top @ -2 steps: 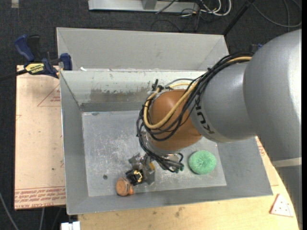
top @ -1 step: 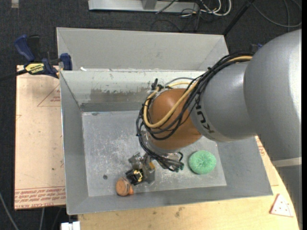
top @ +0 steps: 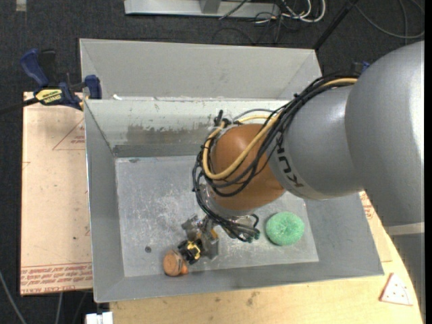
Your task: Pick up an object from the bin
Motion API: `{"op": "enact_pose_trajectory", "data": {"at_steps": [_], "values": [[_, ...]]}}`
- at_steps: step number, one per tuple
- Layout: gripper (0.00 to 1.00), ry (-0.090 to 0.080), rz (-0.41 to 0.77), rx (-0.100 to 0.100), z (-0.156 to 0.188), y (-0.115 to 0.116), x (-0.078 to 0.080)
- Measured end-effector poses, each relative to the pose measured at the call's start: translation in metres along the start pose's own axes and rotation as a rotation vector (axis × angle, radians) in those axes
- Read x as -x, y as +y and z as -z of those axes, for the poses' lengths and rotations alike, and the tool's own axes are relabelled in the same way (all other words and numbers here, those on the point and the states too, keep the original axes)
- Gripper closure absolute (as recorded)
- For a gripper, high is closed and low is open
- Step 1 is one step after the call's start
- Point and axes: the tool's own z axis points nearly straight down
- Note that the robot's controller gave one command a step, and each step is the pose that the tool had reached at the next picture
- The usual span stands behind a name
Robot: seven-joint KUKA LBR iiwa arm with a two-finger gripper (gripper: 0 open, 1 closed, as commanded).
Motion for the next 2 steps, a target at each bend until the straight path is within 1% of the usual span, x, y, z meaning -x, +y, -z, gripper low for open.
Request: {"op": "enact_pose_trajectory", "data": {"at_steps": [1, 2], "values": [[1.00, 0.002, -0.002, 0.001, 0.013, 0.001, -0.001], [1.00, -0.003, -0.002, -0.001, 0.027, 0.000, 0.001]]}}
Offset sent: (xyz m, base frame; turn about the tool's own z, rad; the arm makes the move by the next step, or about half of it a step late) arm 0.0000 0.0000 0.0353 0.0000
